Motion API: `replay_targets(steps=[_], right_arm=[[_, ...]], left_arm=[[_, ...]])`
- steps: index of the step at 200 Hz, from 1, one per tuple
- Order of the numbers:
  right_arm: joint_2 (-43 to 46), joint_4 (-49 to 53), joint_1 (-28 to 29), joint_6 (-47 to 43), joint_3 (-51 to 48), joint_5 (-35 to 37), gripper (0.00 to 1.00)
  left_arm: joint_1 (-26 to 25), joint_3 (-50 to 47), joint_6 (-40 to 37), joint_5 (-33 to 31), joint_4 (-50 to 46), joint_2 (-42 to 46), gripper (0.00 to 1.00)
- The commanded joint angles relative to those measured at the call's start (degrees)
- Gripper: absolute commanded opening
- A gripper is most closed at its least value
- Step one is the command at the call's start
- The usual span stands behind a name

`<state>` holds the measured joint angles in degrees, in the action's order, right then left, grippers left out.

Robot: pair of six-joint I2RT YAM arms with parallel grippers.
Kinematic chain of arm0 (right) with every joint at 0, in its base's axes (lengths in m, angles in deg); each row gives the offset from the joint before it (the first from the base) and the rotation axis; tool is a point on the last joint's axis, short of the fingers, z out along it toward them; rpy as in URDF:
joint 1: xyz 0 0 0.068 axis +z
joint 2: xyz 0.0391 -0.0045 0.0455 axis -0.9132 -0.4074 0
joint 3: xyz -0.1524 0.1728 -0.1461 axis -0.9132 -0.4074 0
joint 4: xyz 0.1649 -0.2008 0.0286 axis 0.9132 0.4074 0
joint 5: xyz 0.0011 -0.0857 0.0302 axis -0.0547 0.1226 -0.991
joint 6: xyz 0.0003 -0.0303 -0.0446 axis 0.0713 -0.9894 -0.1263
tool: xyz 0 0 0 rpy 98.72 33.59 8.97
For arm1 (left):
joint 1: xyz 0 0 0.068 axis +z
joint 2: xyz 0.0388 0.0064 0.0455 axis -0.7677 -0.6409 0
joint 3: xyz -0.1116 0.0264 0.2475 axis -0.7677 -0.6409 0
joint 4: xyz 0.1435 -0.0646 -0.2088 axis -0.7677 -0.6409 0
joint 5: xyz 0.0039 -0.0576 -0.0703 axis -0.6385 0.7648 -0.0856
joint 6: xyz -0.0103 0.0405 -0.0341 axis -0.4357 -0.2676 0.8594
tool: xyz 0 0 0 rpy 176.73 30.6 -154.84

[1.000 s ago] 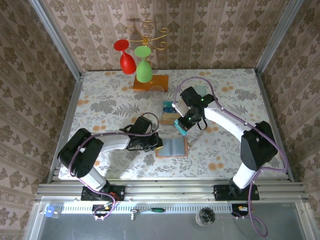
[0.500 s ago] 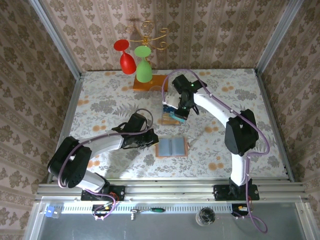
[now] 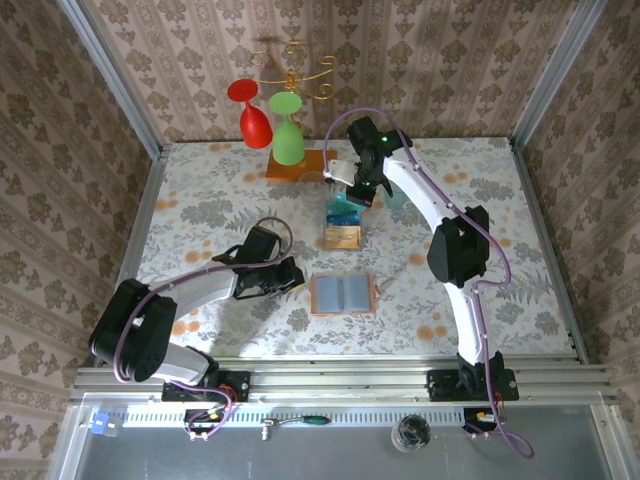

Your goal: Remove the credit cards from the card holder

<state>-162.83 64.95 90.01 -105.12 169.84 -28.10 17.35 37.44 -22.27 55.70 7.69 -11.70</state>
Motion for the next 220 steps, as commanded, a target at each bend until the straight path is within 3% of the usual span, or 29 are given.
replay_targets(steps=[1,64,87,149,181,220], right_arm=[[-3.09,4.53,-0.18,-1.89,4.58,-2.1,0.0],[-8.1,4.74,-0.22,-2.22,9.13,-2.34,0.02],[-8.67,4.32,-0.19,-1.89,9.09,-1.76,0.1],[-6.07,3.64,-0.28,1.02,8.01,-1.41,0.19],[-0.79,-1.26,-0.41,4.97,0.08,-0.92,0.26],[8.85,-13.64,-0.5,13.93,-16.54,-1.95,0.35]], left_arm=[[1.01,-0.31,-1.87,0.88,-1.57,-0.57,0.07],[2.95,-0.23,-2.74,1.46,-2.52,-1.17,0.07],[3.65,-0.31,-3.13,1.6,-3.1,-1.09,0.07],[5.52,0.56,-6.67,-0.02,-6.47,0.02,0.08],[6.25,1.25,-10.52,-3.5,-10.61,1.32,0.13],[9.67,2.05,-14.58,-8.45,-13.37,4.63,0.32]])
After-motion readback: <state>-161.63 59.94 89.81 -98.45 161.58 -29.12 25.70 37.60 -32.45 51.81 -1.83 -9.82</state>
